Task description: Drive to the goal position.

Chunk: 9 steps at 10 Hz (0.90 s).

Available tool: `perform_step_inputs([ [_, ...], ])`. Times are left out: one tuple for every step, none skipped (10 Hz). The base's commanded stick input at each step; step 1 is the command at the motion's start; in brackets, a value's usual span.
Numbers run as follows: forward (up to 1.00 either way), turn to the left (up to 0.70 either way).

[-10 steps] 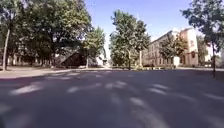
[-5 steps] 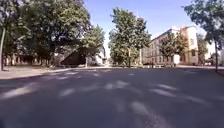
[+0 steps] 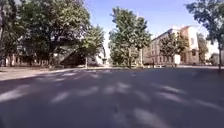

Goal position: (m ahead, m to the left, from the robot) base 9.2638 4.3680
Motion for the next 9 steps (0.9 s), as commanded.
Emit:
perform_step_inputs([
  [0.7, 0.0],
  [0.7, 0.0],
  [0.7, 0.0],
  [0.7, 0.0],
  [0.7, 0.0],
  [0.7, 0.0],
  [0.7, 0.0],
  [0.7, 0.0],
  [0.7, 0.0],
])
